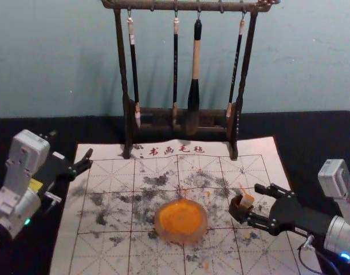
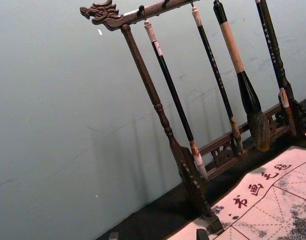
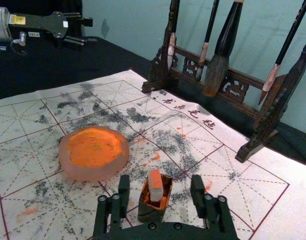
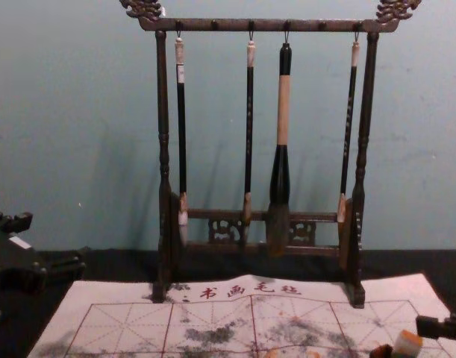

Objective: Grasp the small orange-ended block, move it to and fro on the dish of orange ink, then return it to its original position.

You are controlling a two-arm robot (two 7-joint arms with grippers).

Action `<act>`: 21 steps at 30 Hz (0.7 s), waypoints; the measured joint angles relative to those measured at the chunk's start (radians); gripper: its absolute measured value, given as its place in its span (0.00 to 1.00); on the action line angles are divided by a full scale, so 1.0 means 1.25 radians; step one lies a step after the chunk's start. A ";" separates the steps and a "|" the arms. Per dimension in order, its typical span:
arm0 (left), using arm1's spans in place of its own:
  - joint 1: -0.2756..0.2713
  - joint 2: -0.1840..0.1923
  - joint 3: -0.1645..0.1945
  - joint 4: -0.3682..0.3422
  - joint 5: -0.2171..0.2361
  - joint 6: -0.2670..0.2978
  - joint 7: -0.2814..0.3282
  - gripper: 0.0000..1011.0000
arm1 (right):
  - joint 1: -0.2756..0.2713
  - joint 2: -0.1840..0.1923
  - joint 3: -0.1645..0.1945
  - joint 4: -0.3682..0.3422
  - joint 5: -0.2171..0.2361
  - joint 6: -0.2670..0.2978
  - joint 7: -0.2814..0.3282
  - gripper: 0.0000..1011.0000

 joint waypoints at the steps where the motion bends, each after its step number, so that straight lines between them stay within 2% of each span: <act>1: 0.000 0.000 0.000 0.000 0.000 0.000 0.000 0.99 | 0.000 0.000 0.000 0.000 0.000 0.000 0.000 0.71; 2: 0.000 0.000 0.000 0.000 0.000 0.000 0.000 0.99 | 0.000 0.000 0.000 0.000 0.000 0.000 0.000 0.70; 4: 0.000 0.000 0.000 0.000 0.000 0.000 0.000 0.99 | 0.000 0.000 0.000 0.000 0.000 0.000 0.000 0.60; 11: 0.000 0.000 0.000 0.000 0.000 0.000 0.000 0.99 | 0.000 0.000 0.000 0.000 0.000 0.000 -0.001 0.41; 16: 0.000 0.000 0.000 0.000 0.000 0.000 0.000 0.99 | 0.000 0.000 0.000 0.000 0.000 0.000 -0.001 0.23; 18: 0.000 0.000 0.000 0.000 0.000 0.000 0.000 0.99 | 0.000 0.000 0.000 0.000 0.000 0.000 -0.001 0.19; 19: 0.000 0.000 0.000 0.000 0.000 0.000 0.000 0.99 | 0.000 0.000 0.000 0.000 0.000 0.000 -0.001 0.14; 21: 0.000 0.000 0.000 0.000 0.000 0.000 0.000 0.99 | 0.000 0.000 0.000 0.000 0.001 0.000 -0.001 0.12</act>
